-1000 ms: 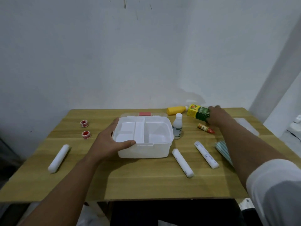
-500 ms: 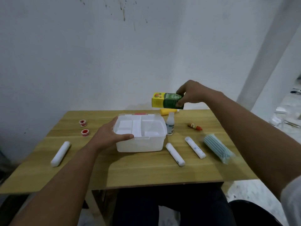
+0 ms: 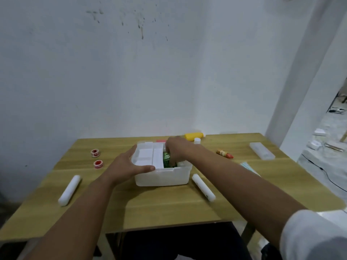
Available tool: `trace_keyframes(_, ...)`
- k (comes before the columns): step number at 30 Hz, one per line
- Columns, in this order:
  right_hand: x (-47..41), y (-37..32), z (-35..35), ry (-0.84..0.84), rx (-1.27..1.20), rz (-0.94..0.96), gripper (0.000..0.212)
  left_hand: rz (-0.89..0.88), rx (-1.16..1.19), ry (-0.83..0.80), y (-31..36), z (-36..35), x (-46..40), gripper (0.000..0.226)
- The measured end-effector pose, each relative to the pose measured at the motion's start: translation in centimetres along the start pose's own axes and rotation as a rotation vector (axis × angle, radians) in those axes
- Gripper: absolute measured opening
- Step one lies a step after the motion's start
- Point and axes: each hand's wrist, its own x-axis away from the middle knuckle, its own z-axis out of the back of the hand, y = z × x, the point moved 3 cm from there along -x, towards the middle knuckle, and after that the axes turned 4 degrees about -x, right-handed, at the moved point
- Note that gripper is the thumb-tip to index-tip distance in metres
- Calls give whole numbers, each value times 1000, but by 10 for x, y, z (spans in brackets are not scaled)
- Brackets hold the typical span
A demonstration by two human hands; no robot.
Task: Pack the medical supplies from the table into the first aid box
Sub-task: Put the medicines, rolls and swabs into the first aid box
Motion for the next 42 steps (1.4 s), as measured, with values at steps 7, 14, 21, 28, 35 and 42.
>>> trace_keyframes(7,-17,3,-29,16,-172,41,29,16,-12,61,-5,-2,-4,108)
trace_keyframes(14,-17,6,-32,49,-165,68,28,38,-25,49,-8,-2,-6,117)
trace_keyframes(21,-3,22,8,38,-474,-16,47,39,-30,35,-2,-1,-4,113)
trace_keyframes(28,28,78,68,326,-487,-96,25,-1,16,26,0,0,-2,106)
trace_keyframes(35,72,166,48,279,-166,-524,7,-15,55,-2,3,1,2,83)
trace_keyframes(42,114,251,15,327,-173,-754,13,27,-4,10,-7,0,-3,126)
